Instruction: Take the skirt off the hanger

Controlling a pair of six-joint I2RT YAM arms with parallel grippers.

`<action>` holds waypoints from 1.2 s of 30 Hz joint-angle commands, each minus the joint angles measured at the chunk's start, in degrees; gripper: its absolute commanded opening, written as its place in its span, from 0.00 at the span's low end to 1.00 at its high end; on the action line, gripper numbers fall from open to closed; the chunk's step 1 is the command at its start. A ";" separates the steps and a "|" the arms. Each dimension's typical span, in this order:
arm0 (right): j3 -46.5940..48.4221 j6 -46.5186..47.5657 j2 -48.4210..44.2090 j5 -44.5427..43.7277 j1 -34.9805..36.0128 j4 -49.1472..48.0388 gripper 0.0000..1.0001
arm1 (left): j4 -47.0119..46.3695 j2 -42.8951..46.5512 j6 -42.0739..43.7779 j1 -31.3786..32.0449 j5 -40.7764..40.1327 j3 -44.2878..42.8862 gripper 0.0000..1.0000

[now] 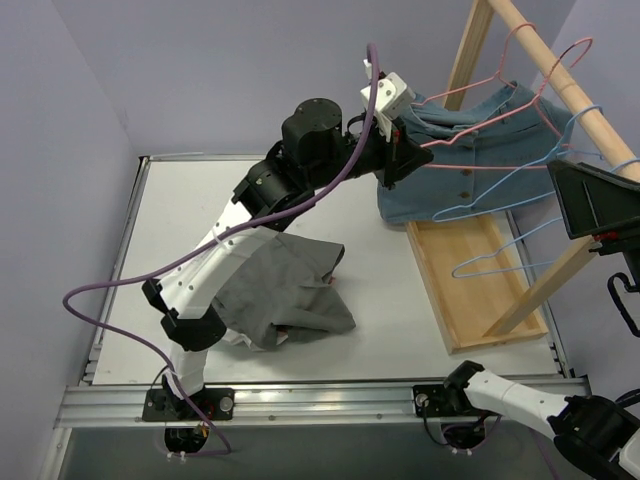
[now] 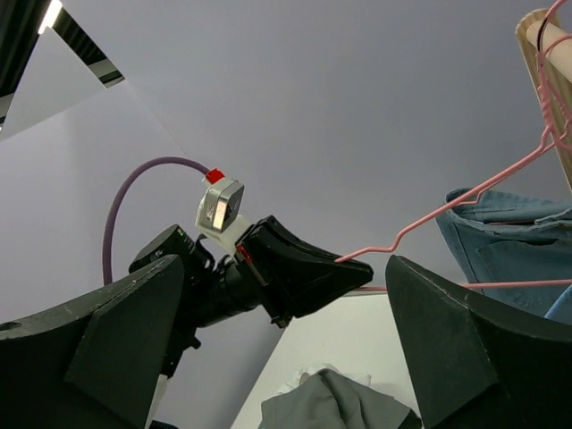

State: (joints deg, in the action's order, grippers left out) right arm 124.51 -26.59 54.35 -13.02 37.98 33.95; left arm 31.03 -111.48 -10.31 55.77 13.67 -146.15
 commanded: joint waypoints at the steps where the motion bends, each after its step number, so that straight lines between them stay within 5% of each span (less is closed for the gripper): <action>1: -0.93 -0.30 -0.91 -2.45 0.96 -3.81 0.91 | -6.85 -2.59 -2.69 -0.22 3.46 -4.14 0.02; 11: -2.34 0.22 -1.61 -6.05 2.54 -3.81 0.91 | -9.32 0.82 -4.03 -0.13 7.77 7.36 0.02; 14: -3.04 0.31 -1.44 -6.50 2.98 -3.81 0.92 | -6.69 1.79 0.18 -0.40 10.23 7.98 0.31; 15: -3.22 0.31 -1.44 -6.76 3.07 -3.63 0.92 | -5.90 1.79 3.33 -0.74 10.76 7.98 0.51; 18: -3.57 0.05 -1.35 -8.07 3.07 -3.11 0.93 | -1.86 2.58 9.40 -3.20 14.28 7.54 0.60; 21: -3.22 -0.22 -0.83 -8.95 3.16 -1.70 0.94 | -1.14 5.13 12.50 -7.06 14.19 10.35 0.59; 25: -3.13 -0.48 0.32 -8.70 3.24 -0.65 0.95 | -13.92 8.82 7.59 -19.69 14.80 18.43 0.58; 29: -4.10 -0.75 0.94 -7.73 3.24 -1.35 0.95 | -23.63 4.27 4.33 -26.75 25.15 17.92 0.60; 36: -4.45 -1.18 1.55 -6.93 3.24 -1.96 0.95 | -36.28 -10.05 2.77 -28.08 37.82 9.22 0.68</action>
State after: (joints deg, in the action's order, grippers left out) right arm 120.36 -27.18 54.65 -20.27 40.66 34.89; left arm 5.28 -116.29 -4.51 26.98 42.76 -133.40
